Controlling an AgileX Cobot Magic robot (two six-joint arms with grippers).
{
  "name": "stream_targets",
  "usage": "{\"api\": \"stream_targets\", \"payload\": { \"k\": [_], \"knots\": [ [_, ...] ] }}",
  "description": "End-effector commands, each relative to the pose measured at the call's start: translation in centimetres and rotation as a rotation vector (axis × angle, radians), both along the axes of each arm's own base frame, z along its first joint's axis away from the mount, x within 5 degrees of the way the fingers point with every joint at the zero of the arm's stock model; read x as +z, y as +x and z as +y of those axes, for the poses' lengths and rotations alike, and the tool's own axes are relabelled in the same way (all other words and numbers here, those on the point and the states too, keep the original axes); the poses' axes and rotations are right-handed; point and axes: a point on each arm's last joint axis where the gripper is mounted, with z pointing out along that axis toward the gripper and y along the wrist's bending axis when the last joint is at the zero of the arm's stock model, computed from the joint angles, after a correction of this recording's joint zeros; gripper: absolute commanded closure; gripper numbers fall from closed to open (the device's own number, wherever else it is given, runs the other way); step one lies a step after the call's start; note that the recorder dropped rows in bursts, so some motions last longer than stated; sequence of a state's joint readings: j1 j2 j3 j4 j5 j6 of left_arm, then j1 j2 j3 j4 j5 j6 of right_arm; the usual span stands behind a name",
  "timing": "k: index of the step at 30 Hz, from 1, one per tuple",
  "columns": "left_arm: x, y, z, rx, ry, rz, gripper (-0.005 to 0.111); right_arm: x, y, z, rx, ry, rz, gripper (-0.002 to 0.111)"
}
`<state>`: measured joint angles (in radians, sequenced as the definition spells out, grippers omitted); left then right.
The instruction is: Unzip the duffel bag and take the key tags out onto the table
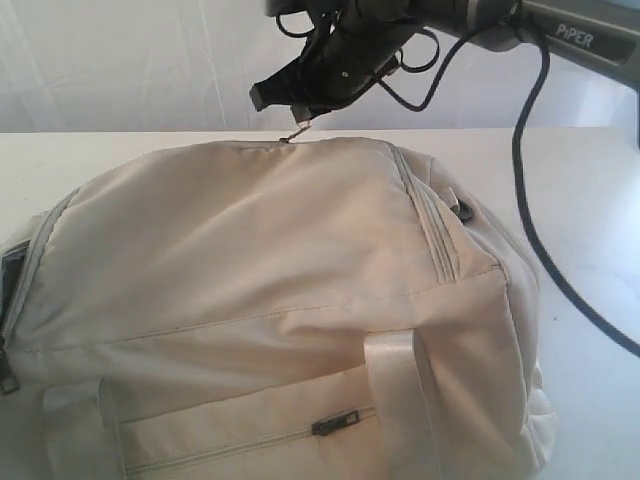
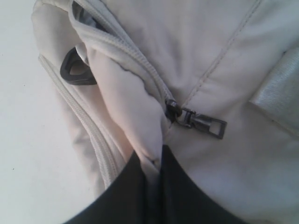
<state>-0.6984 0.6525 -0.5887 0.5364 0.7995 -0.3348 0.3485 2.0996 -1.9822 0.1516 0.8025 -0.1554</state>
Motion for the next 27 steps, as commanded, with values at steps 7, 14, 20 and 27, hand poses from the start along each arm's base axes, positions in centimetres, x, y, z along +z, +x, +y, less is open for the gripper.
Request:
{"api": "stream_targets", "payload": {
  "k": [7,14,20,27],
  "knots": [
    [-0.2,-0.4,0.9,0.057,0.054,0.024,0.107,3.6,-1.5,-5.4,-0.136,-0.139,0.014,0.108],
    [-0.7,-0.4,0.9,0.056,0.058,0.039,0.107,4.7,-3.5,-7.3,-0.185,-0.189,0.011,0.108],
    [-0.7,-0.4,0.6,0.044,0.033,0.031,0.107,4.2,-6.1,-9.5,-0.227,-0.194,0.053,0.108],
    [-1.5,-0.4,0.5,0.030,0.027,0.042,0.107,4.1,-10.6,-10.6,-0.235,-0.179,0.038,0.108]
  ]
}}
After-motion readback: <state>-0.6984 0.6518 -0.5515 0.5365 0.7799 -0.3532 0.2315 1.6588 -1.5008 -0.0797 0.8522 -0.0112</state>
